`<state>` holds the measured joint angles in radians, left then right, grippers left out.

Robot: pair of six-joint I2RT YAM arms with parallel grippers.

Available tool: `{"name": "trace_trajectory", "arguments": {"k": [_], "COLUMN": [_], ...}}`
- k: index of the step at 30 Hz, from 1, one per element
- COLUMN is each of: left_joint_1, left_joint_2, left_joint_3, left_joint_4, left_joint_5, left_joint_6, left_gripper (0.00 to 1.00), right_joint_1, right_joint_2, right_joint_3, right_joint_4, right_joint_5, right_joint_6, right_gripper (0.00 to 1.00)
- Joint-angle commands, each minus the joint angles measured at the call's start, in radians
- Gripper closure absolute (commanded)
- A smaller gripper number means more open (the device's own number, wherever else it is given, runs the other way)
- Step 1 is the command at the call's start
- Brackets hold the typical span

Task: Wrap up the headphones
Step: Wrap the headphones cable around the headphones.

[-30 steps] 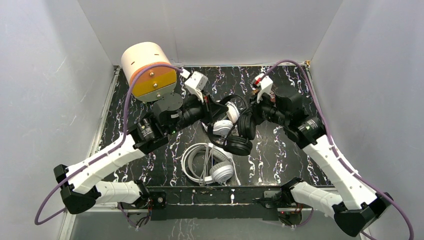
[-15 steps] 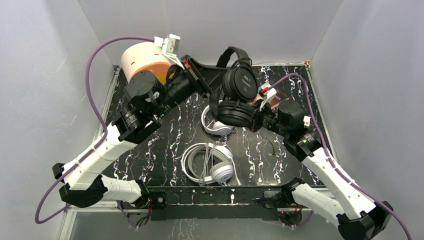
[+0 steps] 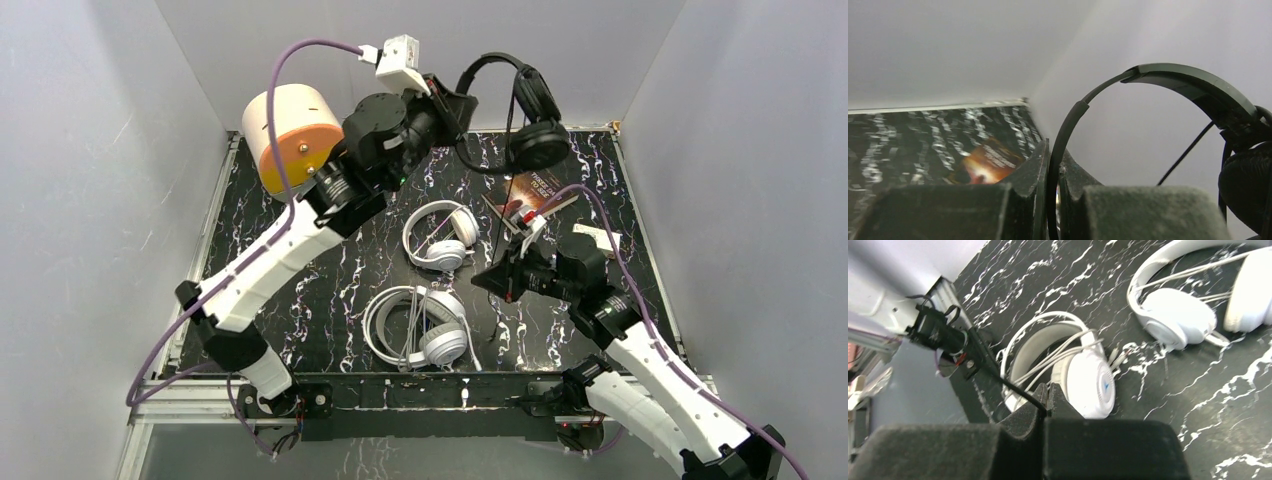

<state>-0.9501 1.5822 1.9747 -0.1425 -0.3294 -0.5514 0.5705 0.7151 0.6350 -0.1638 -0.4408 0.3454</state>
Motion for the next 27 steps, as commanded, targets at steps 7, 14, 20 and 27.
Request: {"name": "trace_trajectory", "arguments": {"k": [7, 14, 20, 27], "left_joint_1": [0.173, 0.217, 0.205, 0.053], "left_joint_2": [0.145, 0.330, 0.276, 0.033], "left_joint_3": [0.075, 0.153, -0.110, -0.516], "left_joint_4": [0.027, -0.180, -0.062, 0.134], "left_joint_5": [-0.374, -0.434, -0.386, -0.109], "left_joint_6": [0.102, 0.089, 0.336, 0.832], "left_gripper": [1.00, 1.00, 1.00, 1.00], "right_joint_1": [-0.003, -0.003, -0.003, -0.003], "right_joint_2": [-0.144, -0.100, 0.016, 0.227], "right_joint_3": [0.064, 0.240, 0.565, 0.862], "right_joint_4": [-0.241, -0.379, -0.635, -0.817], "right_joint_5": [-0.263, -0.381, -0.232, -0.006], "right_joint_6": [0.050, -0.010, -0.198, -0.381], "right_gripper": [1.00, 1.00, 1.00, 1.00]}}
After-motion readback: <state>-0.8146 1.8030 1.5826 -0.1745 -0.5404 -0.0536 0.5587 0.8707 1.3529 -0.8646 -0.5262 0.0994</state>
